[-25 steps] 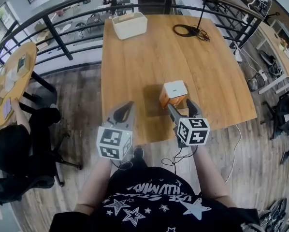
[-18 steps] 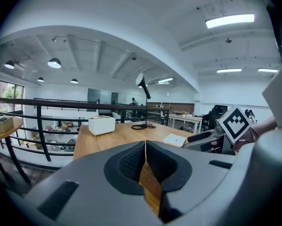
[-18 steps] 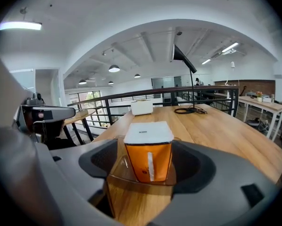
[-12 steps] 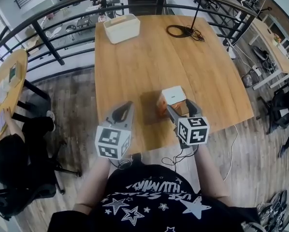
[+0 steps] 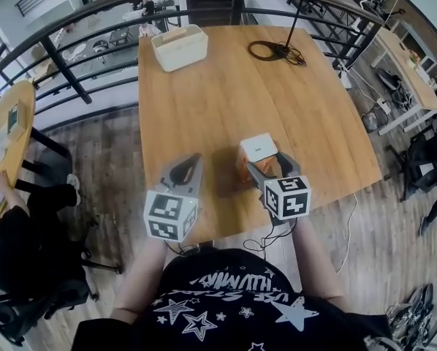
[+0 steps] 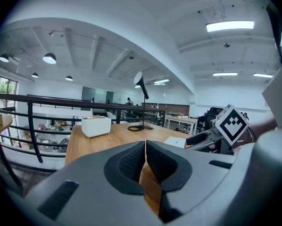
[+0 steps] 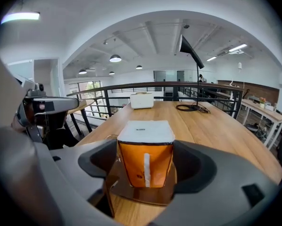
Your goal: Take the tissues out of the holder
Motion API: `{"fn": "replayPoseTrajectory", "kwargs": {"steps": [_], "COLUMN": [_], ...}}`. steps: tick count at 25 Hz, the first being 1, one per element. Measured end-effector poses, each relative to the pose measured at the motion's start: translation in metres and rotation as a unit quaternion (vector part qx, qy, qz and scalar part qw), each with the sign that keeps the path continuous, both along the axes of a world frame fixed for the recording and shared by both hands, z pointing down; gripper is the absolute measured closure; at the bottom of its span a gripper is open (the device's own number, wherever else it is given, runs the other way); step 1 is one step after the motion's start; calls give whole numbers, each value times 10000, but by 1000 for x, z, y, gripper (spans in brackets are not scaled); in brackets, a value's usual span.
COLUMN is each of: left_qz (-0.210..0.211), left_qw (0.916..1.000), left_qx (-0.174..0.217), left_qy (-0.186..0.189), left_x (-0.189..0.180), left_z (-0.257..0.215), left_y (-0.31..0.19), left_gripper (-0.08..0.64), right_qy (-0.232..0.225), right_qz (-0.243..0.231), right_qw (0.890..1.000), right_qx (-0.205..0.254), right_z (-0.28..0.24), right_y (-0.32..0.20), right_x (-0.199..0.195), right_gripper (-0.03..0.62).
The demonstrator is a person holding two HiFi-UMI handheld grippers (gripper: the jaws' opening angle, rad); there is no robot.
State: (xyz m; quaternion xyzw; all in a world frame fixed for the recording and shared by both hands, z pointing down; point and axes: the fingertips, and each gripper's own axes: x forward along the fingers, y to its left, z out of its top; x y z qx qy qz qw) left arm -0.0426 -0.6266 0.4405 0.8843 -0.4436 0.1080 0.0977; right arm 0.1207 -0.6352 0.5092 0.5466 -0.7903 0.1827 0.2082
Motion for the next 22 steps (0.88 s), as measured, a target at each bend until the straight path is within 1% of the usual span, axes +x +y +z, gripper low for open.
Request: {"fn": "replayPoseTrajectory", "kwargs": {"steps": [3, 7, 13, 16, 19, 20, 21, 22], "left_qz": [-7, -33, -46, -49, -54, -57, -58, -55], "left_qw": [10000, 9999, 9998, 9998, 9997, 9997, 9996, 9996], "left_qx": [-42, -115, -139, -144, -186, -200, -211, -219], "left_qy": [8, 62, 119, 133, 142, 145, 149, 154], "left_x": [-1, -9, -23, -27, -26, -25, -25, -25], "left_z": [0, 3, 10, 11, 11, 12, 12, 12], "left_y": [-6, -17, -30, -37, -40, -40, -41, -42], "left_gripper": [545, 545, 545, 545, 545, 545, 545, 545], "right_qy": [215, 338, 376, 340, 363, 364, 359, 351], "right_qz": [4, 127, 382, 422, 411, 406, 408, 420], "right_qw": [9998, 9993, 9985, 9983, 9981, 9982, 9982, 9982], "right_qx": [-35, 14, 106, 234, 267, 260, 255, 257], "right_z": [1, 3, 11, 11, 9, 9, 9, 9], "right_y": [-18, -40, -54, -58, -60, -60, -60, -60], "right_x": [-1, -5, -14, -15, -12, -11, -11, -11], "right_gripper": [255, 255, 256, 256, 258, 266, 308, 329]}}
